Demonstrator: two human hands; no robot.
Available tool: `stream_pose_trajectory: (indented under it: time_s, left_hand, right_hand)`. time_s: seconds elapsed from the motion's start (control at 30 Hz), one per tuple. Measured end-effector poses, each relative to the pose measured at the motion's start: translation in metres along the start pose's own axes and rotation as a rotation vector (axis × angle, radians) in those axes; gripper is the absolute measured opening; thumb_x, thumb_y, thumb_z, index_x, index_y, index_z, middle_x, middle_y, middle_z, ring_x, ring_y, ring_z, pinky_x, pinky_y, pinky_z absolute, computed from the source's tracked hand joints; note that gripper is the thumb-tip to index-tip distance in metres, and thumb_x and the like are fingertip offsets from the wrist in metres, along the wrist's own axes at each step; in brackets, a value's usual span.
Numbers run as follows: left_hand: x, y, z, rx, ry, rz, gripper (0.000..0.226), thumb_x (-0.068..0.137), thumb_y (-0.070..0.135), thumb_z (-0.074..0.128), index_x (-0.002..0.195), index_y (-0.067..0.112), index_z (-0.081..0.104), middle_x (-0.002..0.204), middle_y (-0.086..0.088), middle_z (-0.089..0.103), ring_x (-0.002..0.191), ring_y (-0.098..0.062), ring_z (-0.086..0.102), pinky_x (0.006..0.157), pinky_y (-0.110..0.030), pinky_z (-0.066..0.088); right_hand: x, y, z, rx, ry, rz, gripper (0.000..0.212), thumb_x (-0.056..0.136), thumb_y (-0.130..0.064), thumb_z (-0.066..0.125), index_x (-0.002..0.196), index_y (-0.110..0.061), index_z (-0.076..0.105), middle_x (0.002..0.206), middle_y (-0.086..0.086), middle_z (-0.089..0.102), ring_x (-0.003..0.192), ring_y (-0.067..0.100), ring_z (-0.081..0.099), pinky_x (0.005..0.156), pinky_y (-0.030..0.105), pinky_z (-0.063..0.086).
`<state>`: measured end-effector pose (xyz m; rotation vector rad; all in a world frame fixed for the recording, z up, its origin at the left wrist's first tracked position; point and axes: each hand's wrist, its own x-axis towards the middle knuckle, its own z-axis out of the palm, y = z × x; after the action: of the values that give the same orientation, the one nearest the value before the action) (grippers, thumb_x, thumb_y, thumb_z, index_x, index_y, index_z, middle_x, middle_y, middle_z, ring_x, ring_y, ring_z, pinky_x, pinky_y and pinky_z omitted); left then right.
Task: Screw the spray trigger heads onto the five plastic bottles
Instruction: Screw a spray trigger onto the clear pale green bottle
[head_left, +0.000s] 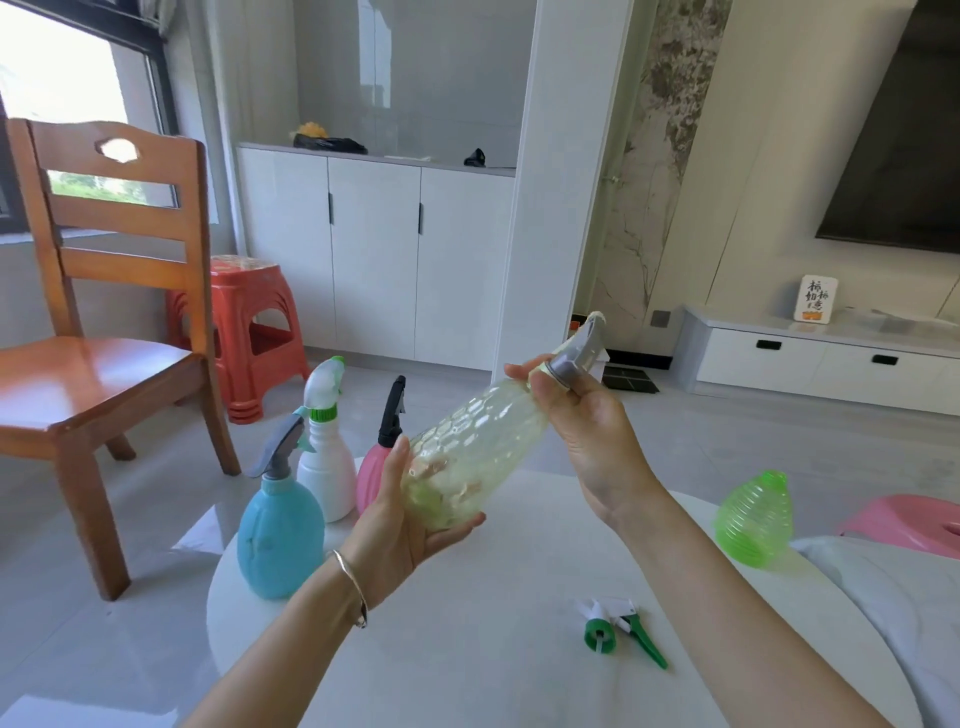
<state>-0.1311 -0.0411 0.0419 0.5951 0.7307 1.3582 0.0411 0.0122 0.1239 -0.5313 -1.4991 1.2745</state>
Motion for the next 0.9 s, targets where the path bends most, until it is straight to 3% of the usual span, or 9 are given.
stream_pose_trajectory:
  time_s: [0.1,0.27,0.4,0.5,0.6,0.67,0.77,0.83,0.9]
  left_hand:
    - [-0.005,0.009,-0.004,-0.017,0.028,0.089,0.071,0.069,0.065,0.052,0.120,0.016,0.054,0.112,-0.009,0.070,0.085,-0.032,0.072,0.057,-0.032,0.060]
    - [-0.014,0.018,-0.010,0.027,0.025,0.185,0.070,0.072,0.067,0.046,0.126,0.023,0.052,0.098,0.001,0.076,0.083,-0.026,0.073,0.067,-0.034,0.062]
    - [-0.020,0.023,-0.010,0.057,0.022,0.234,0.070,0.068,0.071,0.044,0.122,0.029,0.053,0.097,0.003,0.076,0.082,-0.029,0.073,0.066,-0.032,0.062]
    - [-0.025,0.030,-0.010,0.155,0.056,0.271,0.063,0.066,0.075,0.042,0.111,0.034,0.058,0.099,0.002,0.076,0.087,-0.034,0.072,0.063,-0.032,0.060]
    - [-0.035,0.040,-0.018,0.443,0.215,0.354,0.060,0.068,0.081,0.037,0.101,0.039,0.064,0.098,-0.001,0.073,0.087,-0.021,0.072,0.072,-0.040,0.060]
    - [-0.043,0.051,-0.032,0.715,0.354,0.599,0.053,0.075,0.079,0.034,0.102,0.039,0.056,0.098,-0.003,0.067,0.078,-0.007,0.066,0.069,-0.032,0.058]
    - [-0.052,0.071,-0.062,1.086,0.653,0.992,0.038,0.083,0.062,0.040,0.107,0.035,0.049,0.096,0.004,0.061,0.073,-0.014,0.057,0.065,-0.032,0.050]
    - [-0.053,0.079,-0.085,1.187,0.763,1.020,0.052,0.083,0.061,0.049,0.119,0.022,0.048,0.108,0.005,0.052,0.086,-0.019,0.052,0.078,-0.031,0.046]
    - [-0.052,0.078,-0.107,1.238,0.791,0.871,0.073,0.075,0.061,0.056,0.131,0.017,0.040,0.123,0.004,0.041,0.108,-0.016,0.044,0.095,-0.031,0.038]
  right_hand:
    - [0.008,-0.003,0.015,-0.005,-0.037,-0.017,0.023,0.078,-0.034,0.064,0.091,-0.016,0.061,0.098,-0.008,0.073,0.099,0.001,0.064,0.088,0.011,0.045]
    - [0.014,-0.003,0.035,0.014,-0.043,0.002,0.021,0.075,-0.041,0.064,0.087,-0.024,0.063,0.105,-0.007,0.073,0.109,0.004,0.062,0.098,0.023,0.042]
    - [0.012,0.001,0.042,-0.038,-0.137,0.144,0.057,0.067,-0.052,0.066,0.118,-0.032,0.055,0.122,-0.014,0.064,0.119,0.001,0.055,0.102,0.030,0.040]
    - [0.005,0.015,0.052,-0.138,-0.227,0.230,0.072,0.065,-0.047,0.071,0.130,-0.029,0.046,0.130,-0.010,0.059,0.120,0.004,0.055,0.107,0.034,0.040]
    - [0.004,0.020,0.061,-0.112,-0.220,0.224,0.068,0.065,-0.045,0.072,0.126,-0.027,0.049,0.126,-0.007,0.062,0.117,0.007,0.058,0.105,0.034,0.042]
    - [0.008,0.022,0.064,-0.113,-0.211,0.208,0.068,0.062,-0.046,0.073,0.124,-0.028,0.051,0.126,-0.007,0.062,0.117,0.005,0.058,0.102,0.032,0.043]
    - [0.010,0.041,0.069,-0.166,-0.201,0.214,0.071,0.059,-0.046,0.076,0.123,-0.031,0.050,0.126,-0.009,0.059,0.116,0.002,0.056,0.094,0.021,0.046]
    - [0.006,0.062,0.073,-0.264,-0.216,0.230,0.065,0.060,-0.045,0.077,0.117,-0.036,0.049,0.121,-0.015,0.058,0.114,-0.003,0.055,0.084,0.013,0.045]
    - [0.001,0.087,0.076,-0.361,-0.221,0.251,0.058,0.064,-0.040,0.081,0.113,-0.038,0.049,0.120,-0.018,0.057,0.115,-0.004,0.052,0.085,0.014,0.042]
